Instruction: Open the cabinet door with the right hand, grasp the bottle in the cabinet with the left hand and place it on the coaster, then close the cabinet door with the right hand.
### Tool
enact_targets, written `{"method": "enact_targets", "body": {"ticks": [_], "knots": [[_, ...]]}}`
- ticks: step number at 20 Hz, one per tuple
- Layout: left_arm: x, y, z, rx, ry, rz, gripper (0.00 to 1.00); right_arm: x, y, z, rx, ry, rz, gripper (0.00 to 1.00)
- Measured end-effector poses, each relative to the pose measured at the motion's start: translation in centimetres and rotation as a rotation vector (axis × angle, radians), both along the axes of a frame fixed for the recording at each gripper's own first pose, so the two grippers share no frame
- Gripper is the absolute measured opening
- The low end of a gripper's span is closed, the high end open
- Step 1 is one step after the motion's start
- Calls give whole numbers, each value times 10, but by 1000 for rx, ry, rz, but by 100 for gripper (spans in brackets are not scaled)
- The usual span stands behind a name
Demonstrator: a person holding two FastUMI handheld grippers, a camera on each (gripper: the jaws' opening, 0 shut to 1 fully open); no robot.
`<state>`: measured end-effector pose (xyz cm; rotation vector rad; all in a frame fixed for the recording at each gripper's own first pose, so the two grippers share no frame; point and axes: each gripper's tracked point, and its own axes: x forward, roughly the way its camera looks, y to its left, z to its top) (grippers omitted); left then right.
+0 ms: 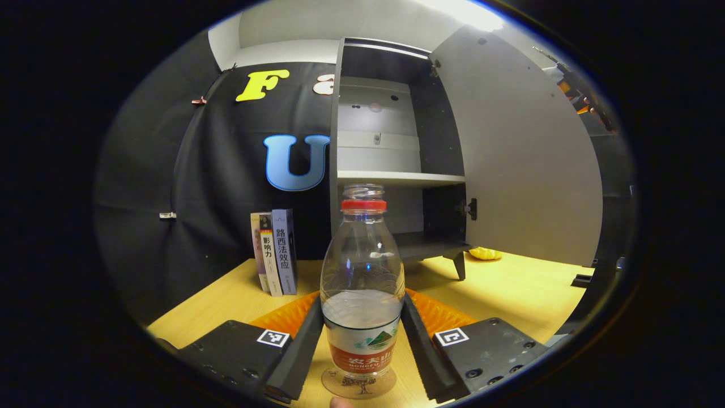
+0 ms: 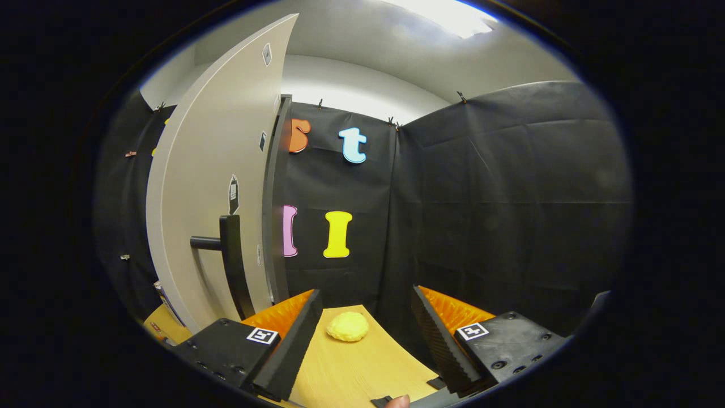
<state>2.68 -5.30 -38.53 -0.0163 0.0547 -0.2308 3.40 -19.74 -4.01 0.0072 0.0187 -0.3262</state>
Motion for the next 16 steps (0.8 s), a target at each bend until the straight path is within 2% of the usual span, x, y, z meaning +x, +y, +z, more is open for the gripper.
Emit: {"method": "enact_targets", "body": {"ticks": [13, 16], "knots": [[-5, 4, -25, -15, 46, 23, 81, 2, 2, -7, -13, 28, -6, 99], [-6, 5, -24, -15, 56, 21, 85, 1, 3, -7, -1, 29, -5, 99]]}}
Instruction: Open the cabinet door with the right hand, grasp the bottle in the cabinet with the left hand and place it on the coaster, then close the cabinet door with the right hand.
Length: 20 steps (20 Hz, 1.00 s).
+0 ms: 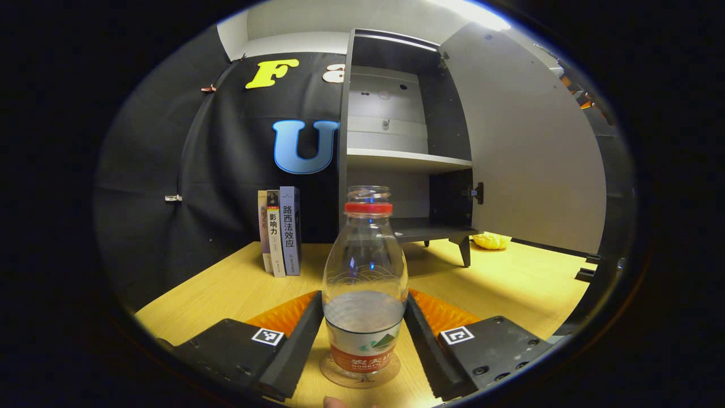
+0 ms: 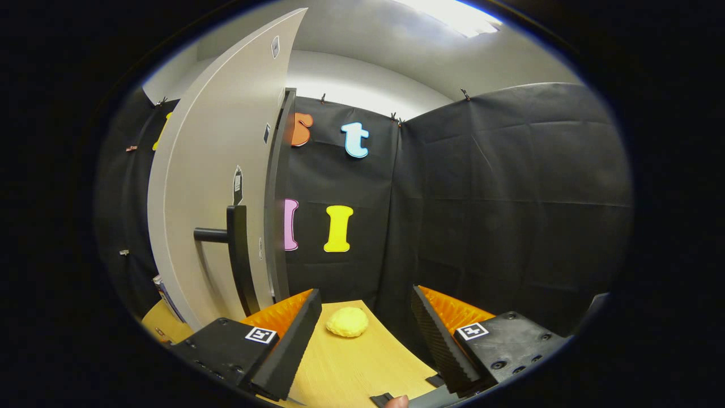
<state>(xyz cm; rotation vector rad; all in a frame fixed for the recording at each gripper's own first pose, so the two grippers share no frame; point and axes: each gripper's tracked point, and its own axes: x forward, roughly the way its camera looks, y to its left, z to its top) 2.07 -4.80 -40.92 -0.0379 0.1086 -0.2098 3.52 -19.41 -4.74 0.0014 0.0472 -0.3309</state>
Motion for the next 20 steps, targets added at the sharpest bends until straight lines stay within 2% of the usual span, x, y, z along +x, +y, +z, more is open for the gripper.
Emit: {"method": "enact_targets", "body": {"ticks": [5, 9, 14, 17, 20], "knots": [[-5, 3, 10, -8, 27, 24, 93, 1, 4, 1, -12, -6, 20, 99], [-12, 7, 49, -14, 17, 59, 93, 2, 7, -1, -20, 0, 43, 99], [-19, 10, 136, -10, -12, 93, 94, 3, 12, -1, 17, -6, 90, 98], [-19, 5, 198, -73, -37, 75, 94, 4, 9, 4, 39, -26, 97, 98], [-17, 9, 256, -124, -47, 94, 92, 3, 6, 7, 77, -39, 116, 97]]}}
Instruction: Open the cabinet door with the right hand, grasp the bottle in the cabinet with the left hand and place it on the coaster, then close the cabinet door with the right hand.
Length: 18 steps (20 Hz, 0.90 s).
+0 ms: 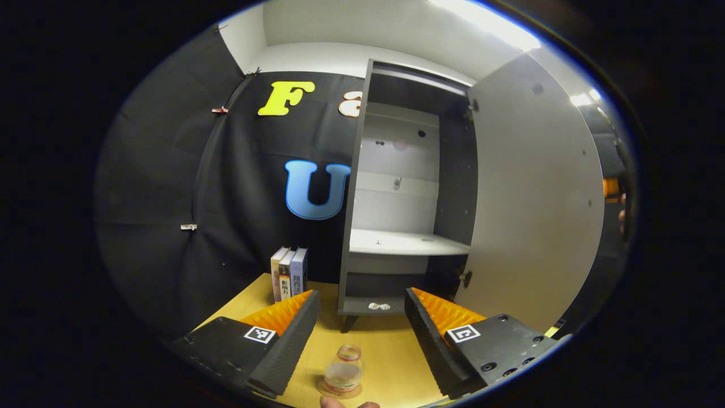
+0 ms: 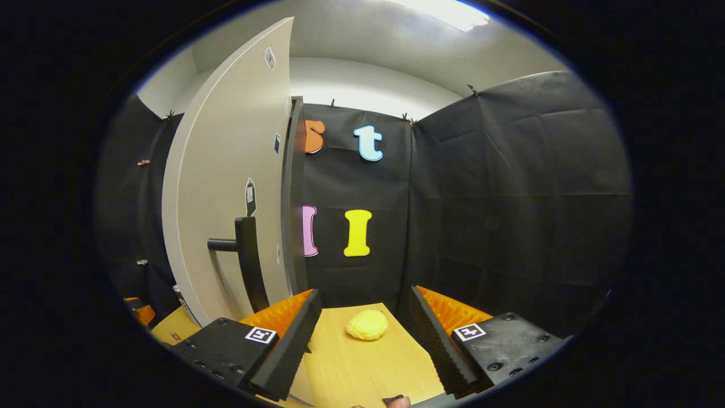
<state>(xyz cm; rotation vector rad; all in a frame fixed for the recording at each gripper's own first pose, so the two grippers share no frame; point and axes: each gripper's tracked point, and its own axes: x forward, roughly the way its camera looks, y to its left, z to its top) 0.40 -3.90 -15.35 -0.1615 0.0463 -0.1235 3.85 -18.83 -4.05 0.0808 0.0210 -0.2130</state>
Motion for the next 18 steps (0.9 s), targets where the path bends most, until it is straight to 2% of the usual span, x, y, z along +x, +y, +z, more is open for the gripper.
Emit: {"method": "enact_targets", "body": {"ticks": [4, 6, 9, 13, 18], "knots": [[9, 12, 60, 15, -5, 72, 95, -2, -2, 2, 45, -3, 26, 97], [8, 20, 82, 45, 4, 100, 92, -4, 0, 4, 66, -2, 44, 98], [5, 32, 106, 59, -3, 124, 95, -6, 6, 4, 92, -4, 62, 97], [-6, 46, 105, 117, 30, 137, 92, -3, 15, 9, 124, -12, 90, 97], [-20, 55, 95, 101, 62, 133, 95, -1, 15, 8, 165, -6, 83, 97]]}}
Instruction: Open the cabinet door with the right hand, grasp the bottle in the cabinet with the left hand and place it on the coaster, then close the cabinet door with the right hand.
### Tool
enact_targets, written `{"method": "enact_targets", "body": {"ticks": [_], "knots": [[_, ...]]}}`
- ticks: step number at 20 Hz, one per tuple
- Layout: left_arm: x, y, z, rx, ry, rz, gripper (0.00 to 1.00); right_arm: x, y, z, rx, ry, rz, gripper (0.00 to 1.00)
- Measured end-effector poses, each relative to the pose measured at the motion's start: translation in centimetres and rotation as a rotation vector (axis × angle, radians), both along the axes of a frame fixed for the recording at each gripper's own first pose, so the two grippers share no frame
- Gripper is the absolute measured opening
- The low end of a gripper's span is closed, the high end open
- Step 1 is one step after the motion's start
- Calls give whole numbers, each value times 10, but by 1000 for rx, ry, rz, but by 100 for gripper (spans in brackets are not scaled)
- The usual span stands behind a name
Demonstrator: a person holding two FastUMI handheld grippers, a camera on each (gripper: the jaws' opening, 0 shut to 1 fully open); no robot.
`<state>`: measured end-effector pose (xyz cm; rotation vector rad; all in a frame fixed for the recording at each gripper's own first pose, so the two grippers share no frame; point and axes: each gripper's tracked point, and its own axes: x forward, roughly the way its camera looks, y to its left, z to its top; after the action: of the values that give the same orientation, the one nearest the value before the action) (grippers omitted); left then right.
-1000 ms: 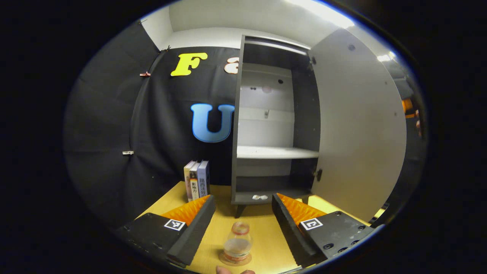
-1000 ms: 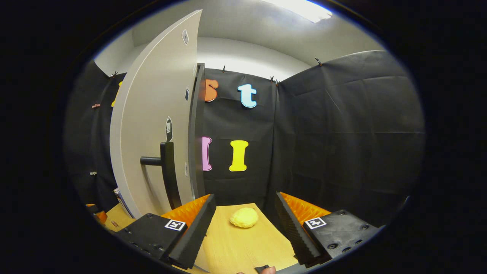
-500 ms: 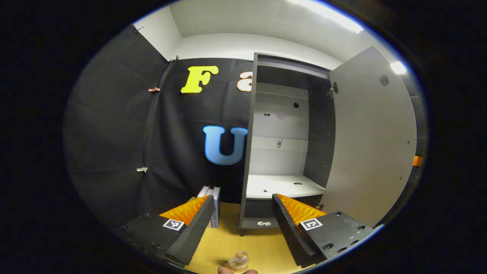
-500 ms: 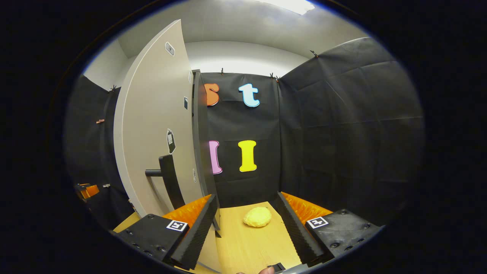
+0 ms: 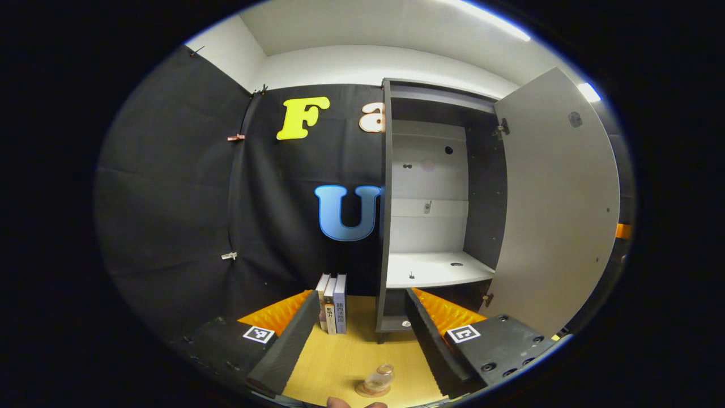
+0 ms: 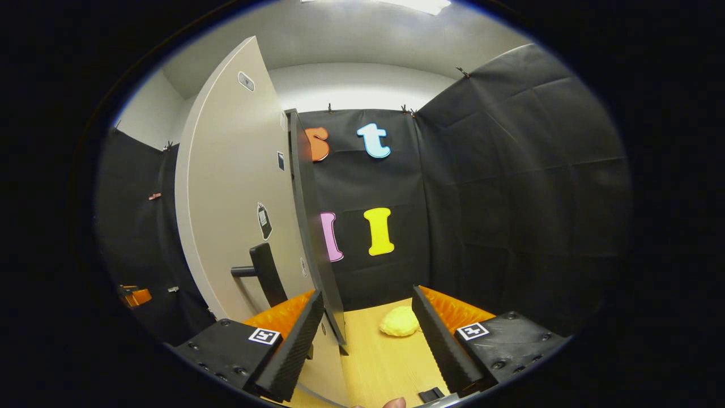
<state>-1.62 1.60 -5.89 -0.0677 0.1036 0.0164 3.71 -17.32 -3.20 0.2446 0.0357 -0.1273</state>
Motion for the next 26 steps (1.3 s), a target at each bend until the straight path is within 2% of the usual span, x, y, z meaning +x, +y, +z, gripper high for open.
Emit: {"method": "enact_targets", "body": {"ticks": [2, 5, 6, 7, 13, 20, 26], "knots": [[-4, 4, 3, 12, -12, -3, 92, -3, 2, 2, -4, 0, -10, 97], [-6, 5, 3, 16, -22, -17, 95, -5, 7, 3, -48, -5, -33, 97], [-6, 5, 2, 12, -23, -21, 92, -6, 8, 6, -67, -8, -47, 100], [-6, 4, 2, 6, -22, -23, 94, -7, 12, 7, -81, -9, -50, 96], [-2, 3, 2, 3, -27, -41, 95, -14, 41, 5, -60, -5, -28, 97], [2, -4, 3, 5, -35, -75, 95, -14, 90, 5, -39, -12, 43, 97], [5, -3, 8, 11, -52, -87, 95, 4, 161, 3, 10, -27, 159, 97]]}}
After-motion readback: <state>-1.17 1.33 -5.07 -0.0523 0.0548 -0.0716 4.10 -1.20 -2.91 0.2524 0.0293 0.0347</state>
